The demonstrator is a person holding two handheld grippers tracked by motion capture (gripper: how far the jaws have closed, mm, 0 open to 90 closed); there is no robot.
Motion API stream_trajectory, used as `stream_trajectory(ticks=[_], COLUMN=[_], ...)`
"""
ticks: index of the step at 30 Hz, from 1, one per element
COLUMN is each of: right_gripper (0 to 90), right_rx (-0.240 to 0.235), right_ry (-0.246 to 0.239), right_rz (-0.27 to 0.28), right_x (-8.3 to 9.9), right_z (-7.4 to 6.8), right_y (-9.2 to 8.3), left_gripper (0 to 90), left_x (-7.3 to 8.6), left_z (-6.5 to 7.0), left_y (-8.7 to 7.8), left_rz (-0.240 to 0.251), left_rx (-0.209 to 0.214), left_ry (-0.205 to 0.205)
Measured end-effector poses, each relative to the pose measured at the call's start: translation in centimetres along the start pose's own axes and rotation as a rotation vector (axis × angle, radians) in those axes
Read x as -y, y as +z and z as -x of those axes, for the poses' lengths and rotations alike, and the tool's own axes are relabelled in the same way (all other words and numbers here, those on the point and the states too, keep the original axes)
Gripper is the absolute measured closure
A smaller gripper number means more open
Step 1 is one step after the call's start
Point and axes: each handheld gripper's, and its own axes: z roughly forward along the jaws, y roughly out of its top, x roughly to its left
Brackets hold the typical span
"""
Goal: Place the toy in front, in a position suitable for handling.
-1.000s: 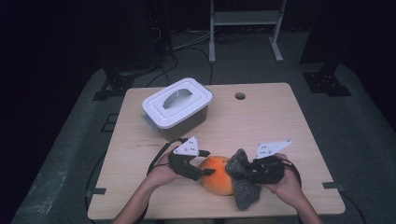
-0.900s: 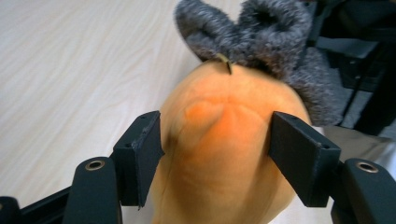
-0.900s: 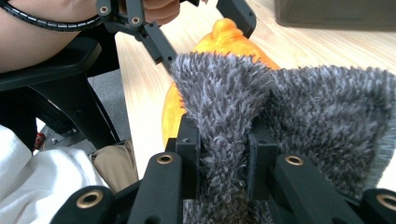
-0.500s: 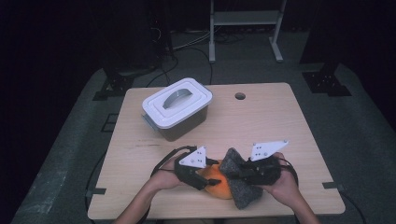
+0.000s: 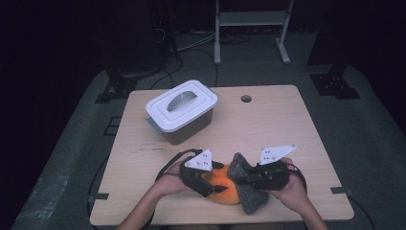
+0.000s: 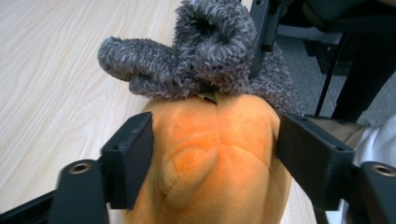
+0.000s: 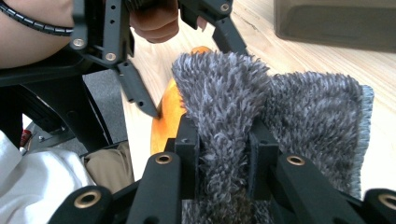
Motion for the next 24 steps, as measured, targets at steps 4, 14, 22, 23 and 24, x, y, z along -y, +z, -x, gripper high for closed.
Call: stream_trajectory(ticks=[4, 14, 22, 23, 24], right_gripper=[70.2, 69.7, 69.6, 69.7, 69.7], right_rx=[-0.003, -0.014, -0.012, -0.008, -0.001], right_ry=[0.029, 0.136, 0.130, 0.138, 0.149], right_rz=[0.016, 0.000, 0.009, 0.004, -0.007], right_x=[0.6, 2.5, 2.3, 2.5, 2.8], right_z=[0.8, 2.9, 2.6, 2.8, 3.2], right_y=[-0.3, -0.3, -0.4, -0.4, -0.4], left_gripper=[38.1, 38.8, 38.4, 38.4, 38.4], left_x=[0.8, 2.8, 3.3, 3.5, 3.6], left_z=[-0.6, -1.8, -2.0, -2.2, -2.3], left_y=[-0.3, -1.4, -1.4, -1.4, -1.5], left_rz=[-0.005, 0.010, 0.030, 0.036, 0.041], left_rx=[0.012, 0.074, 0.081, 0.085, 0.087], left_ry=[-0.009, -0.049, -0.053, -0.058, -0.066])
